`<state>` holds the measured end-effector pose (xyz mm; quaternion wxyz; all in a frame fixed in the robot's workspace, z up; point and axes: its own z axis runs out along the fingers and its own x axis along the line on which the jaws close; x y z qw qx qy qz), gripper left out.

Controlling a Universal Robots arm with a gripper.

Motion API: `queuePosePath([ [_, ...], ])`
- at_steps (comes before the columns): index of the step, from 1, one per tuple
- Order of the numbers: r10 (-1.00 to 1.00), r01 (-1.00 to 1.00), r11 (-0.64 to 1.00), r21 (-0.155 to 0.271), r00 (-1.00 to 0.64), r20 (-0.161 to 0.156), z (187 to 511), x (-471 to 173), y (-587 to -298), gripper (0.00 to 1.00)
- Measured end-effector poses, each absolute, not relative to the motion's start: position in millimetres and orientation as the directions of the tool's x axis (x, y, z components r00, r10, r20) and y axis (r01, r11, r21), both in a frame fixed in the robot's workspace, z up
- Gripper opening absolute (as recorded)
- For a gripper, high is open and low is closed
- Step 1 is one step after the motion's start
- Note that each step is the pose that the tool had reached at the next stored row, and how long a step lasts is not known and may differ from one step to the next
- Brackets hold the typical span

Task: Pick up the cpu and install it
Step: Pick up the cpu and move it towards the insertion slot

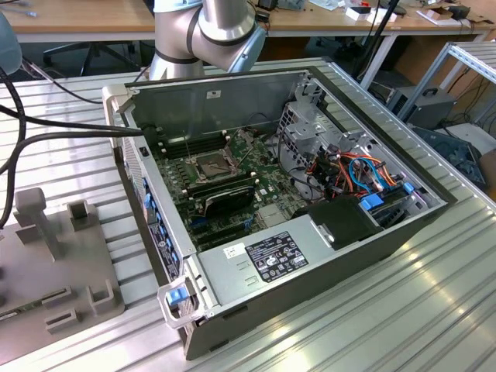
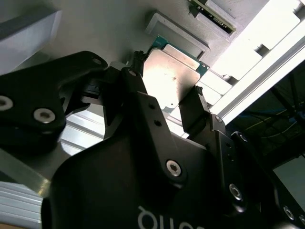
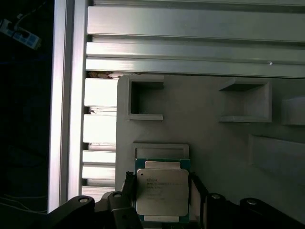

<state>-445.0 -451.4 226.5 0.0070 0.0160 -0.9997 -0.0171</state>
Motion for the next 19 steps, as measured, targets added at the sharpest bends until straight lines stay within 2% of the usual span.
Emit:
queuePosePath([
  [19, -0.032, -0.032, 0.999, 0.034, -0.999, 0.014, 233.3, -445.1, -451.4, 0.55],
])
